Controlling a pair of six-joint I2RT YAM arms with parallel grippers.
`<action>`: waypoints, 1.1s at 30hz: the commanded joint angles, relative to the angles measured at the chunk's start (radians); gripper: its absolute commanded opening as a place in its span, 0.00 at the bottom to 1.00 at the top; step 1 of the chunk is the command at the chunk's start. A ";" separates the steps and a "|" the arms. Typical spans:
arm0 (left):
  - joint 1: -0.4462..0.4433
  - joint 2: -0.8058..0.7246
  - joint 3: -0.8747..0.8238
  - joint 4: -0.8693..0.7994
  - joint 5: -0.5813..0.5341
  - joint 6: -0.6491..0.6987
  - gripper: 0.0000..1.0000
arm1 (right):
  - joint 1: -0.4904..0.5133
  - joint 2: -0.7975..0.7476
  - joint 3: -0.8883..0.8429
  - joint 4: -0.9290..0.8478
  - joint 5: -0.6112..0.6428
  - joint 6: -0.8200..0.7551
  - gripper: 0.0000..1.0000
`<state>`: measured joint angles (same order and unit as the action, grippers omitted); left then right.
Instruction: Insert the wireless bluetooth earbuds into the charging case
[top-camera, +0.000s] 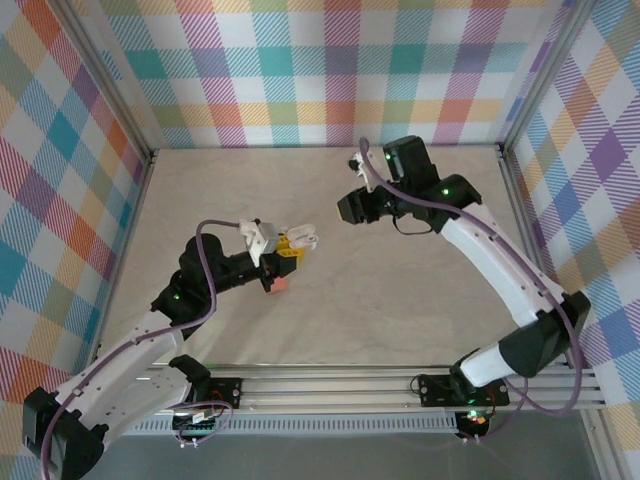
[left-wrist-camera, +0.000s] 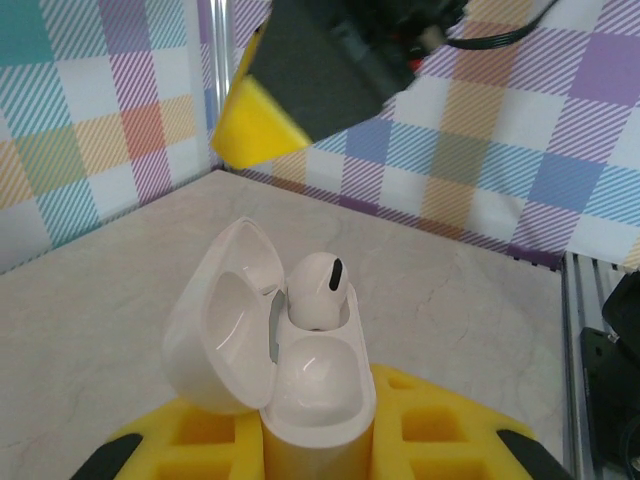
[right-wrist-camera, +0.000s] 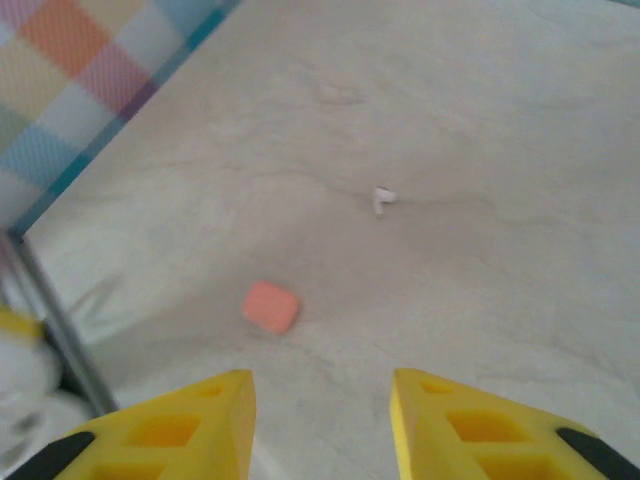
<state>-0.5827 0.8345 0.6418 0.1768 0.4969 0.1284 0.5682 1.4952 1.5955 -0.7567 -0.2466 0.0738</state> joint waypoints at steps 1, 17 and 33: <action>-0.011 -0.039 -0.014 -0.042 -0.032 0.019 0.00 | -0.008 0.076 0.033 0.035 0.060 0.118 0.43; 0.064 -0.028 -0.055 -0.100 -0.037 -0.073 0.00 | 0.047 0.665 0.470 -0.041 0.064 0.302 0.49; 0.202 -0.010 -0.111 0.001 0.064 -0.119 0.00 | 0.171 1.091 0.917 -0.151 0.254 0.300 0.52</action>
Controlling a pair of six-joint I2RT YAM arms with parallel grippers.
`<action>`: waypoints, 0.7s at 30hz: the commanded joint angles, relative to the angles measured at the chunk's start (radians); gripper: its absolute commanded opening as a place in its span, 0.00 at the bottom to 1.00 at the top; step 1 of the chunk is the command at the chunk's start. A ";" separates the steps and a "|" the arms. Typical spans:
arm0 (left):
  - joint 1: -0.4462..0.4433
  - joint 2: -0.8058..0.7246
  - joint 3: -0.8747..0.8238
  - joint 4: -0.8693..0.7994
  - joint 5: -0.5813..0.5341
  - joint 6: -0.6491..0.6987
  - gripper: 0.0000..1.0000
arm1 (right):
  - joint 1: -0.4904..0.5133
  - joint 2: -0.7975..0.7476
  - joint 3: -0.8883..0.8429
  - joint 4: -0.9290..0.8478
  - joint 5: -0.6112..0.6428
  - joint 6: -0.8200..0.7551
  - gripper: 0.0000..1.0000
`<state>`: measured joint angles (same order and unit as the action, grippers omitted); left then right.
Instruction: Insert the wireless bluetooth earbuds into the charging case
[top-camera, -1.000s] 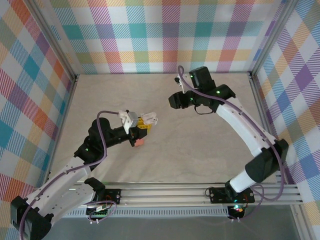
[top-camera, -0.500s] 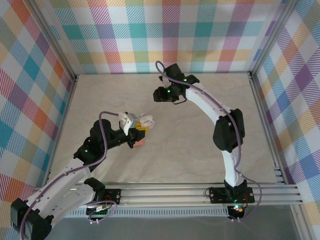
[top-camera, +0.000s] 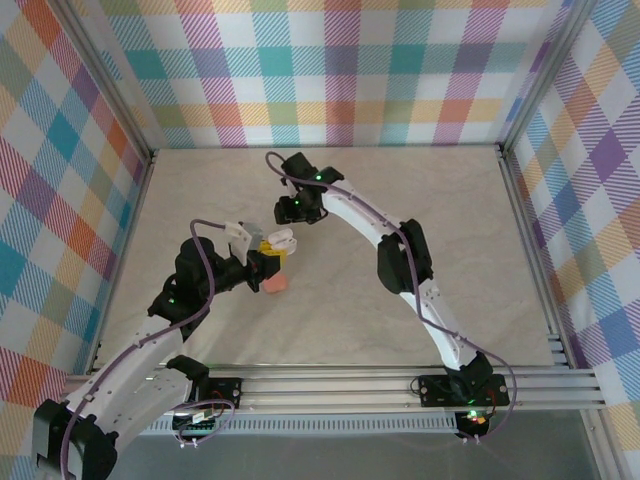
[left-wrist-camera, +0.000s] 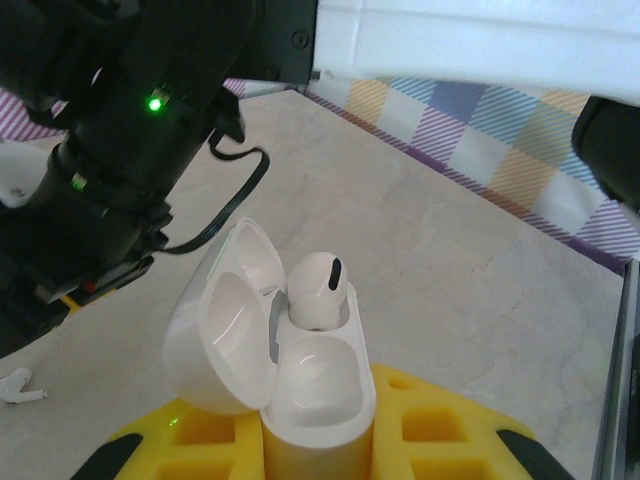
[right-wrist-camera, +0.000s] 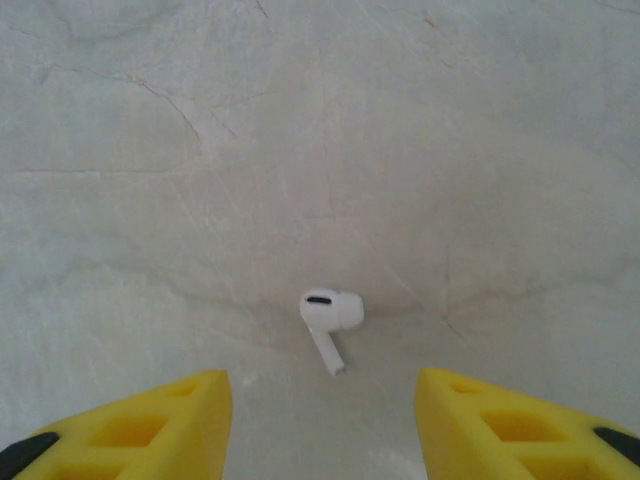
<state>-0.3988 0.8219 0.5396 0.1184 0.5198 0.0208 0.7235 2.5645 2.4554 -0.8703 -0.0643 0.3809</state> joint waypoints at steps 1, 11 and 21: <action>0.023 0.006 -0.009 0.059 0.044 -0.012 0.00 | 0.021 0.028 0.057 -0.030 0.093 -0.011 0.53; 0.038 0.025 -0.013 0.067 0.063 -0.008 0.00 | 0.063 0.070 0.058 0.019 0.206 -0.012 0.56; 0.040 0.032 -0.015 0.073 0.071 -0.006 0.00 | 0.067 0.110 0.057 0.051 0.212 0.012 0.59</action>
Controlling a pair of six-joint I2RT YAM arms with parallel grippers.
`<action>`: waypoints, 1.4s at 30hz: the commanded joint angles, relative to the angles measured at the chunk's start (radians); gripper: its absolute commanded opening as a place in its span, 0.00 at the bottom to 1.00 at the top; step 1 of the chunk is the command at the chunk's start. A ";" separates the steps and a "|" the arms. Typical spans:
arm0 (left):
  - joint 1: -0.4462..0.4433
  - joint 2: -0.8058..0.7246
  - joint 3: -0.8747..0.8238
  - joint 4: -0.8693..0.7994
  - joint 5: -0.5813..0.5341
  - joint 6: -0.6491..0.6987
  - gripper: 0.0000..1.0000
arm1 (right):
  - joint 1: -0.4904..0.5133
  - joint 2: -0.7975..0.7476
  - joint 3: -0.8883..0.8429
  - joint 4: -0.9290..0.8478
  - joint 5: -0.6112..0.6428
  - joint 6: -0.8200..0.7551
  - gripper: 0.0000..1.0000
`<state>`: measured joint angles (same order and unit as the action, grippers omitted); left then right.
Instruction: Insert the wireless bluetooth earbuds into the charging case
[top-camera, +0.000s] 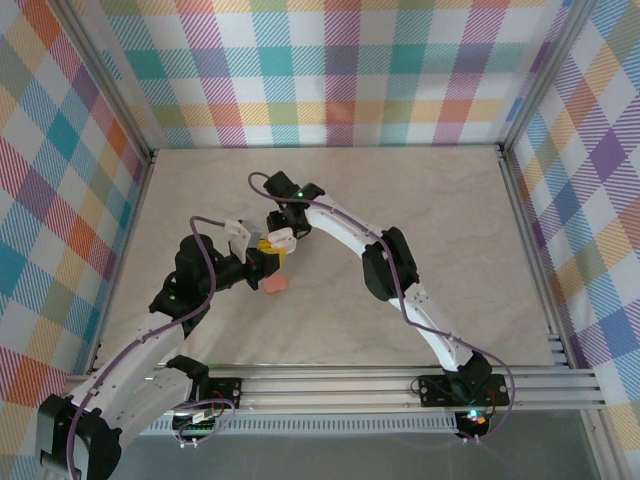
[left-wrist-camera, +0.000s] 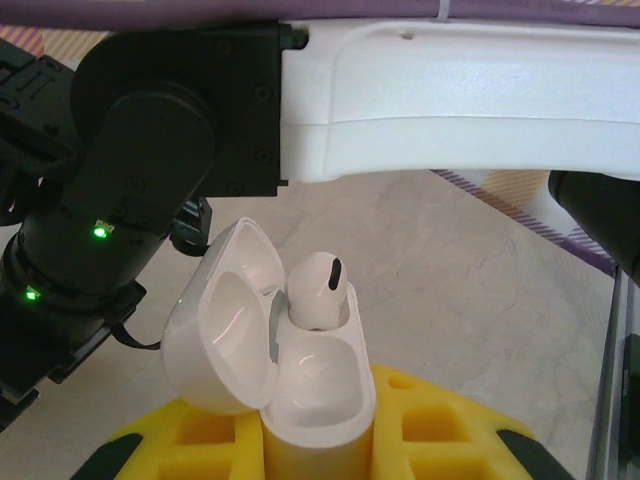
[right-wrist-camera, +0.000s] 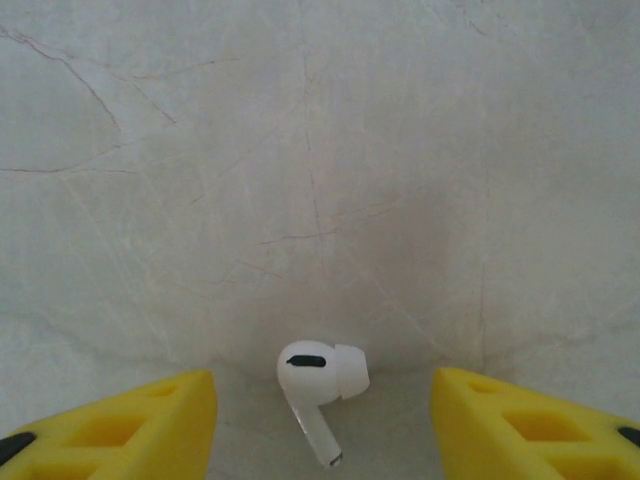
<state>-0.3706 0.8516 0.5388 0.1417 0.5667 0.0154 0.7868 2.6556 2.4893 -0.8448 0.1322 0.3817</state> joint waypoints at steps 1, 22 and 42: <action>0.012 0.004 -0.013 0.052 0.026 -0.002 0.00 | 0.003 0.020 0.023 0.027 0.017 0.011 0.59; 0.012 -0.005 -0.010 0.041 0.035 0.002 0.00 | 0.002 0.044 0.021 0.019 -0.007 0.013 0.46; 0.012 -0.034 0.004 0.002 0.012 -0.009 0.00 | -0.010 -0.100 -0.142 0.014 -0.036 -0.023 0.35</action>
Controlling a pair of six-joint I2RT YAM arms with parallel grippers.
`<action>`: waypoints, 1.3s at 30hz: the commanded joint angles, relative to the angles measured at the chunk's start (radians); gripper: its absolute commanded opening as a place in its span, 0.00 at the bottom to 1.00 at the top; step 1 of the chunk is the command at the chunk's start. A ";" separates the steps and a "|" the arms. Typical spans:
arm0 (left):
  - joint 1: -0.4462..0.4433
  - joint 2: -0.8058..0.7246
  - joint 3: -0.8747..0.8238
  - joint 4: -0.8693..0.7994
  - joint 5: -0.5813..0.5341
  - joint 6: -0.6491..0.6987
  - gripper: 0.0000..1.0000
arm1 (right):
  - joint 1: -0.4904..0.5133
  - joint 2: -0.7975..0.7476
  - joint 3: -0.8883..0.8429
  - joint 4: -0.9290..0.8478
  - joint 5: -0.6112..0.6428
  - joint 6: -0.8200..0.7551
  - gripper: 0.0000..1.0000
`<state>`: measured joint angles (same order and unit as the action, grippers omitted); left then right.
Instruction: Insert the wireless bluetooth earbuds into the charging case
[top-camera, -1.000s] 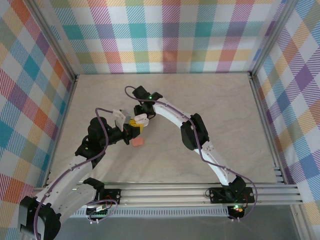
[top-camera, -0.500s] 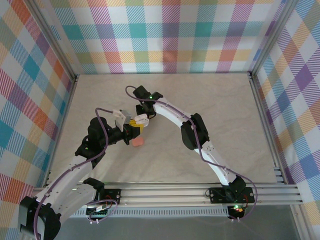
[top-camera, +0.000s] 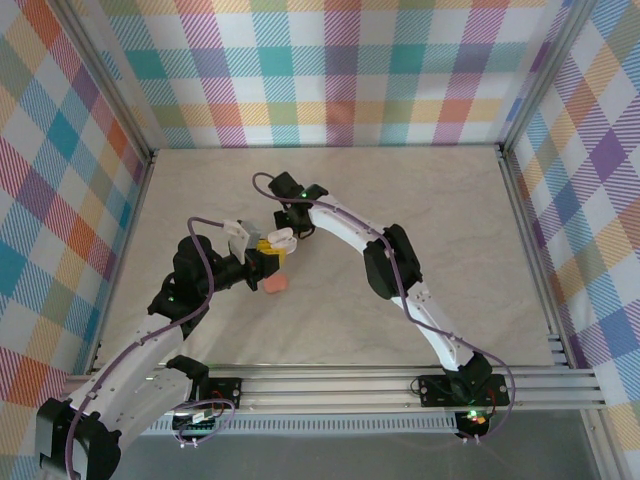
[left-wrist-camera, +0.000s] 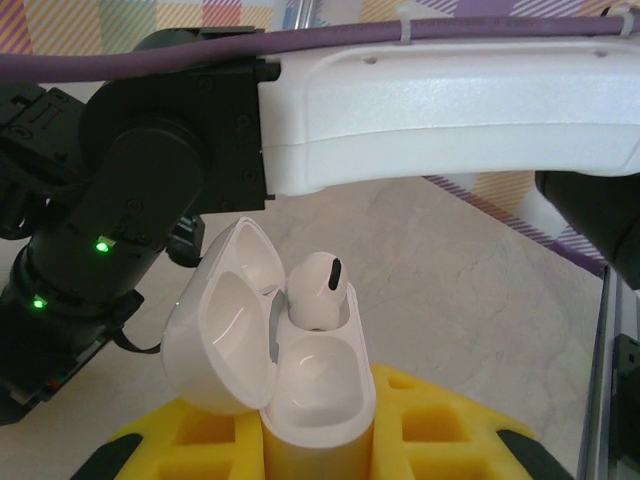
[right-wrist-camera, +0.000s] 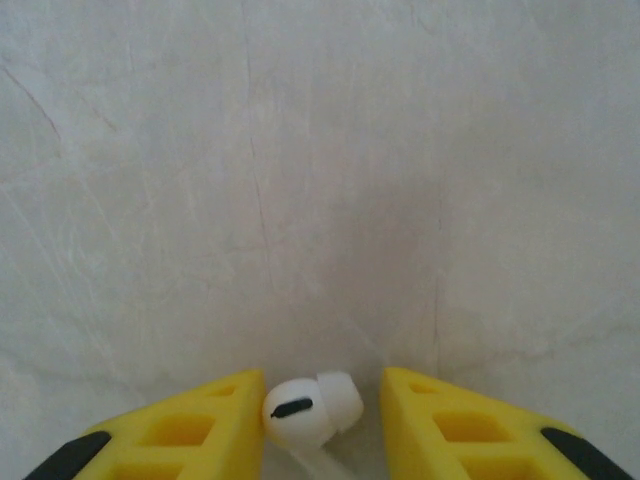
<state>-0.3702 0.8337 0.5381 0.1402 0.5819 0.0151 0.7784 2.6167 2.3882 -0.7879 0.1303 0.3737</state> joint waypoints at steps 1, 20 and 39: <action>0.011 -0.016 0.006 0.003 -0.002 -0.009 0.00 | -0.004 -0.070 -0.049 -0.041 -0.034 -0.017 0.35; 0.011 -0.028 0.023 -0.013 0.001 -0.026 0.00 | -0.019 -0.118 -0.118 -0.010 -0.075 -0.098 0.27; 0.011 -0.026 0.023 -0.014 0.003 -0.026 0.00 | -0.019 -0.052 -0.015 -0.049 -0.035 -0.142 0.46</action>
<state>-0.3702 0.8215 0.5385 0.1299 0.5827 -0.0074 0.7650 2.5389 2.3192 -0.8143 0.0902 0.2382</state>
